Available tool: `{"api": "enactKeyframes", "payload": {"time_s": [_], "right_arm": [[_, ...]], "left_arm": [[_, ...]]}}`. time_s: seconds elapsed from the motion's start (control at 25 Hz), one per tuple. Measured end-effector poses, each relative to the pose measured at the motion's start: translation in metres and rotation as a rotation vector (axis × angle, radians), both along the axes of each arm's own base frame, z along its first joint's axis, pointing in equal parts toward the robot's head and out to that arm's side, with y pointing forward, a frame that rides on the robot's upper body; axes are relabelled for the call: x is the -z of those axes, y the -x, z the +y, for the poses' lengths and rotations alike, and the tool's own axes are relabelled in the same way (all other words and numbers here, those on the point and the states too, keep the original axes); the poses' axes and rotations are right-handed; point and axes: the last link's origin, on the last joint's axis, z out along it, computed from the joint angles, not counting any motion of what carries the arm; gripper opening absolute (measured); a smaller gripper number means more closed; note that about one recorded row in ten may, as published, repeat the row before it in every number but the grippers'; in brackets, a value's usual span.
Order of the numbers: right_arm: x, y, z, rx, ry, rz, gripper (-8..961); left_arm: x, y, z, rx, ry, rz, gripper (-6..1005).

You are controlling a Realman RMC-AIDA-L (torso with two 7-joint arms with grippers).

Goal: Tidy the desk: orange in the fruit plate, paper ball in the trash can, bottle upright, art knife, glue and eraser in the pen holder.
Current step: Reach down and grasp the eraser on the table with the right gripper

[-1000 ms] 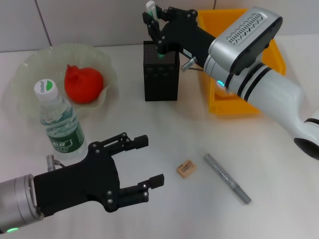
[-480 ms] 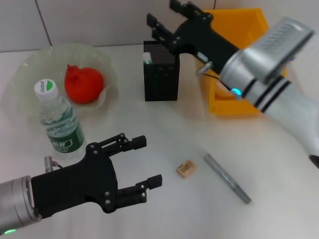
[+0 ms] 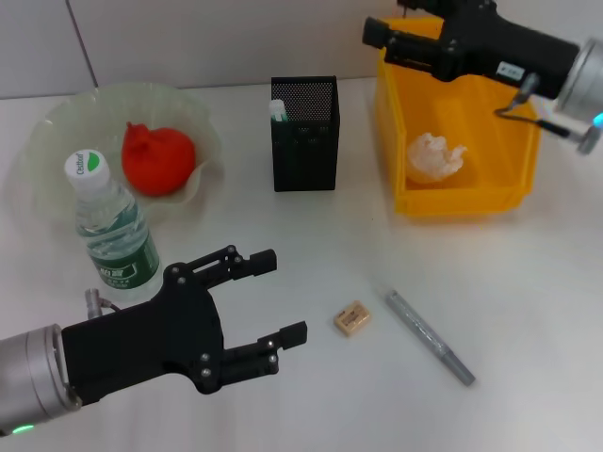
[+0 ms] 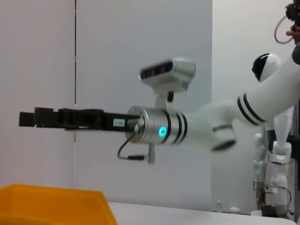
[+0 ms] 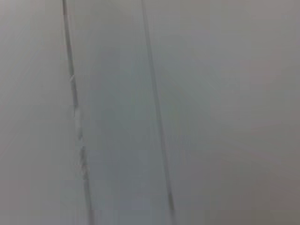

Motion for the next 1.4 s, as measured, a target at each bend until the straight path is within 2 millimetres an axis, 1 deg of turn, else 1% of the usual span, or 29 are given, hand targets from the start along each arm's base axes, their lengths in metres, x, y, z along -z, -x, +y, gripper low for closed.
{"api": "enactKeyframes", "payload": {"time_s": [0.08,0.2,0.36,0.48,0.6,0.72,0.88,0.92,1.08,1.16,1.2,1.32,1.4], "right_arm": [[-0.010,0.006,-0.001,0.012,0.085,-0.063,833],[-0.026,0.017,-0.012,0.073,0.230,-0.176,833],[-0.047,0.040,-0.038,0.098,0.268,-0.349,832],[-0.067,0.060,-0.058,0.137,0.278,-0.451,832],[-0.081,0.073,-0.070,0.247,0.319,-0.538,831],[-0.087,0.084,-0.075,0.337,0.370,-0.577,831],[-0.085,0.091,-0.079,0.381,0.490,-0.630,830],[-0.083,0.092,-0.078,0.398,0.525,-0.650,830],[-0.072,0.097,-0.065,0.479,0.611,-0.698,830],[-0.060,0.101,-0.059,0.485,0.638,-0.731,829],[-0.051,0.103,-0.057,0.482,0.656,-0.749,829],[-0.024,0.105,-0.053,0.477,0.709,-0.811,829],[-0.009,0.107,-0.051,0.489,0.714,-0.871,828]], "left_arm": [[0.000,0.000,0.001,-0.003,-0.003,0.003,759],[0.000,0.000,0.001,-0.005,-0.004,0.005,759],[0.000,0.001,0.001,-0.007,-0.004,0.008,758],[0.001,0.003,-0.001,-0.001,0.002,0.019,757],[0.001,0.004,-0.003,0.005,0.006,0.023,757],[0.001,0.004,-0.003,0.005,0.006,0.023,756],[0.001,0.007,-0.003,-0.015,0.023,0.035,760],[-0.001,0.010,-0.002,-0.038,0.020,0.039,762],[-0.002,0.013,-0.003,-0.055,0.024,0.042,764],[-0.003,0.017,-0.004,-0.067,0.026,0.053,765],[-0.004,0.019,-0.004,-0.073,0.025,0.057,806],[-0.005,0.022,-0.005,-0.084,0.026,0.057,806],[-0.006,0.022,-0.005,-0.094,0.028,0.061,805]]}}
